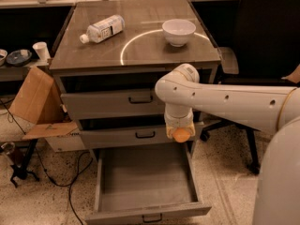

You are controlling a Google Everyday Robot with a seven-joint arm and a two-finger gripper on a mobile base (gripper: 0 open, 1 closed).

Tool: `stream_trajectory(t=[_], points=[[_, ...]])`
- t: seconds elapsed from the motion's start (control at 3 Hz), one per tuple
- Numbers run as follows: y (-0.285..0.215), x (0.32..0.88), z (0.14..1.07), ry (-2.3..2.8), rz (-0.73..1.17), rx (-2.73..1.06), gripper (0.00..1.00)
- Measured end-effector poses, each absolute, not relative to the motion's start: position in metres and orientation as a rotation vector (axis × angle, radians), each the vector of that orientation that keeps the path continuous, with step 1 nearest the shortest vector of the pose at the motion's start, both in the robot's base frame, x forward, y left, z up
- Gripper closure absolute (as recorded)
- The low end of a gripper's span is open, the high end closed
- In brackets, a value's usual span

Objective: Pick orange from bottom drawer and place on counter

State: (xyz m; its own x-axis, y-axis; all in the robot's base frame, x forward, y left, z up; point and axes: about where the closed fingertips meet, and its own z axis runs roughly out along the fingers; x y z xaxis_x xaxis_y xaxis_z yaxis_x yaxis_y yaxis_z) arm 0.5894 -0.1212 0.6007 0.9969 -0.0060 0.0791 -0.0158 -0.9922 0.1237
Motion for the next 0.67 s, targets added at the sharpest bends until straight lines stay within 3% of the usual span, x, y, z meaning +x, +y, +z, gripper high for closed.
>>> stream_trajectory(t=[0.33,0.67], points=[[-0.115,0.583,0.636,0.038,0.277,3.040,1.00],[-0.093,0.566,0.702,0.128,0.572,3.007,1.00]])
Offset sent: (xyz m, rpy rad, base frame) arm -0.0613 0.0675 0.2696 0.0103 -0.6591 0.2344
